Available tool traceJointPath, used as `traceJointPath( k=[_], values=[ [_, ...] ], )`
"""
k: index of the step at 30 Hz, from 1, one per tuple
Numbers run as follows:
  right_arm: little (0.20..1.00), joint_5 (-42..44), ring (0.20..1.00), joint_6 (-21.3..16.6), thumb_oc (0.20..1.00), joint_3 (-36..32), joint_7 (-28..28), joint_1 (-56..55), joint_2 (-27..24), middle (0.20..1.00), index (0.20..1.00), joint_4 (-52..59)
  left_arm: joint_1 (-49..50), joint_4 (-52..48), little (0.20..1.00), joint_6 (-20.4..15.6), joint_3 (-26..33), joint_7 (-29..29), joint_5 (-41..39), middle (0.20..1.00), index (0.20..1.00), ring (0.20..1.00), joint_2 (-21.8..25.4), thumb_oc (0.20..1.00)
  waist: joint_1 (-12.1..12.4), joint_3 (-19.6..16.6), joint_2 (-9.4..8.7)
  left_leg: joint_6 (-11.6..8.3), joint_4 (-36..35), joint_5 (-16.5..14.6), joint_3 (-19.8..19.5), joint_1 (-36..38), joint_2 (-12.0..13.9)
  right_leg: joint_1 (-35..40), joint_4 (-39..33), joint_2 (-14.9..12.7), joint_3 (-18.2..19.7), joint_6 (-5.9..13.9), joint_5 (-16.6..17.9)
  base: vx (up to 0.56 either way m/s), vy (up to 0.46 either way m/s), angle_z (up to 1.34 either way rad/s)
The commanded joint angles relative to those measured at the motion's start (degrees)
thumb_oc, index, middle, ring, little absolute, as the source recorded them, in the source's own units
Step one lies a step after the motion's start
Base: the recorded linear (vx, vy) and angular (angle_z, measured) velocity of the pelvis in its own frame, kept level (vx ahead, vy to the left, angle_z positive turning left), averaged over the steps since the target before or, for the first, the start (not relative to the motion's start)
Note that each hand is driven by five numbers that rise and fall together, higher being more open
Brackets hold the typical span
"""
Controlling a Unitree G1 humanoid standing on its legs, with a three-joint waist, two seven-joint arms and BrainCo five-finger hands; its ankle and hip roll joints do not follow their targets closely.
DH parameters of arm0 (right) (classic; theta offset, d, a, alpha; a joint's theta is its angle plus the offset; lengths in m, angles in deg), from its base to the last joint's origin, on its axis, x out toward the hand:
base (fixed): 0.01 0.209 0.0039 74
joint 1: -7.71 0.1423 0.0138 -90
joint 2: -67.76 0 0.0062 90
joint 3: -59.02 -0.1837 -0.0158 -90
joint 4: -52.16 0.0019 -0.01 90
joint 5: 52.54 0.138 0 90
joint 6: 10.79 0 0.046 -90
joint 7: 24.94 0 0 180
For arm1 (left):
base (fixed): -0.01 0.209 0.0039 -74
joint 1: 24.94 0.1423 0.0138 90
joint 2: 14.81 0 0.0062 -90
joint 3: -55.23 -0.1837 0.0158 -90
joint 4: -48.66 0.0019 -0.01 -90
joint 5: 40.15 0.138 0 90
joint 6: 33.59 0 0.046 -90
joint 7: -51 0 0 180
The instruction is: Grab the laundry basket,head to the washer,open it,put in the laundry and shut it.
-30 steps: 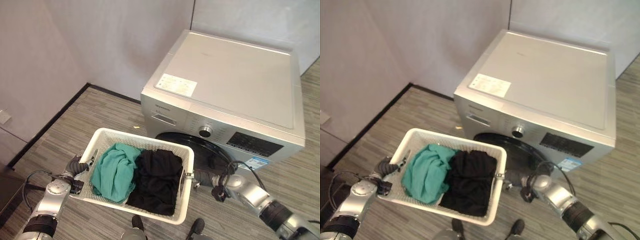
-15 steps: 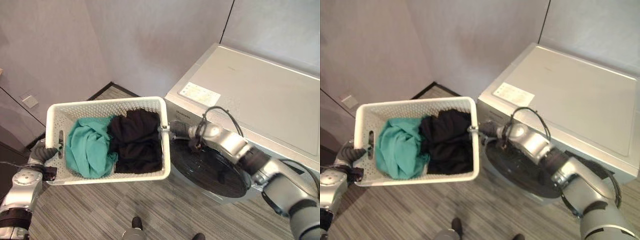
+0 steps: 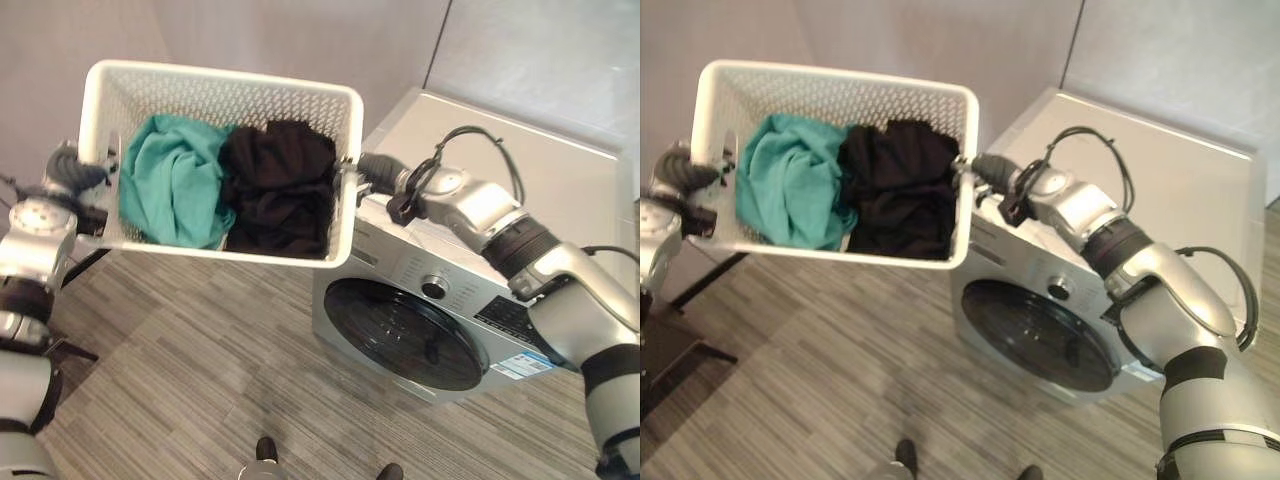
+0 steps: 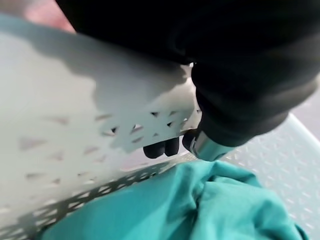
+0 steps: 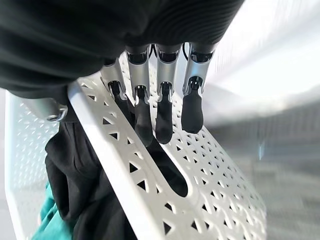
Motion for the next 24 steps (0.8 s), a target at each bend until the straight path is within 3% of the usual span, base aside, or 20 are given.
traceJointPath(
  k=[1, 3, 8, 13, 24],
  values=[
    [0.2, 5.68, 0.2, -11.0, 0.2, 3.0, -0.29, 17.4, 8.05, 0.2, 0.2, -3.85, -16.09, -0.84, 0.2, -8.57, -9.18, 2.32, -4.36, 0.2, 0.2, 0.2, -6.71, 0.2, -0.31, -1.64, 0.28, 0.56, 0.26, -3.89, -1.78, 3.09, -5.3, 5.23, 0.87, 1.91, 4.27, 3.48, -2.34, 0.03, 0.014, -0.15],
    [0.2, 6.65, 0.2, -11.03, 0.2, 3.79, 0.58, 19.08, 7.45, 0.2, 0.2, -5.92, -22.7, 5.29, 0.2, -8.29, -13.48, 2.38, -6.47, 0.2, 0.2, 0.2, -9.96, 0.2, -1.76, -1.9, 0.6, 0.47, 0.26, -3.82, -1.08, 3.31, -5.37, 4.92, 0.53, 2.12, 5.02, 3.71, -1.88, 0.03, 0.013, -0.14],
    [0.2, 6.34, 0.2, -10.18, 0.2, 5.75, 0.24, 20.0, 5.35, 0.2, 0.2, -9.14, -28.88, 12.97, 0.2, -7.42, -17.53, 3.16, -8.71, 0.2, 0.2, 0.2, -14.5, 0.2, -4.08, -1.89, 0.97, 0.33, 0.26, -3.61, -0.04, 2.9, -5.34, 3.67, 0.34, 2.11, 6.53, 4.09, -1.18, 0.01, 0.02, -0.19],
    [0.2, 6.64, 0.2, -9.84, 0.2, 6.06, 0.31, 20.6, 4.36, 0.2, 0.2, -11.69, -32.51, 18.63, 0.2, -6.9, -19.37, 3.24, -7.63, 0.2, 0.2, 0.2, -19.58, 0.2, -6.14, -1.29, 1.46, 0.23, 0.26, -3.72, 1.41, 2.5, -5.42, 2.18, 0.16, 2.08, 8.15, 4.64, -0.2, -0.01, 0.023, -0.19],
    [0.2, 4.45, 0.2, -7.88, 0.2, 6.73, 0.79, 21.71, 5.1, 0.2, 0.2, -20.27, -36.55, 23.83, 0.2, -5.97, -21.18, 2.72, -6.52, 0.2, 0.2, 0.2, -24.65, 0.2, -9.43, 0.28, 2.22, -0.12, 0.26, -3.1, 3.89, -0.31, -5.47, -2.46, -0.05, 1.36, 11.28, 6.09, 3.62, 0.0, 0.021, -0.21]
  ],
)
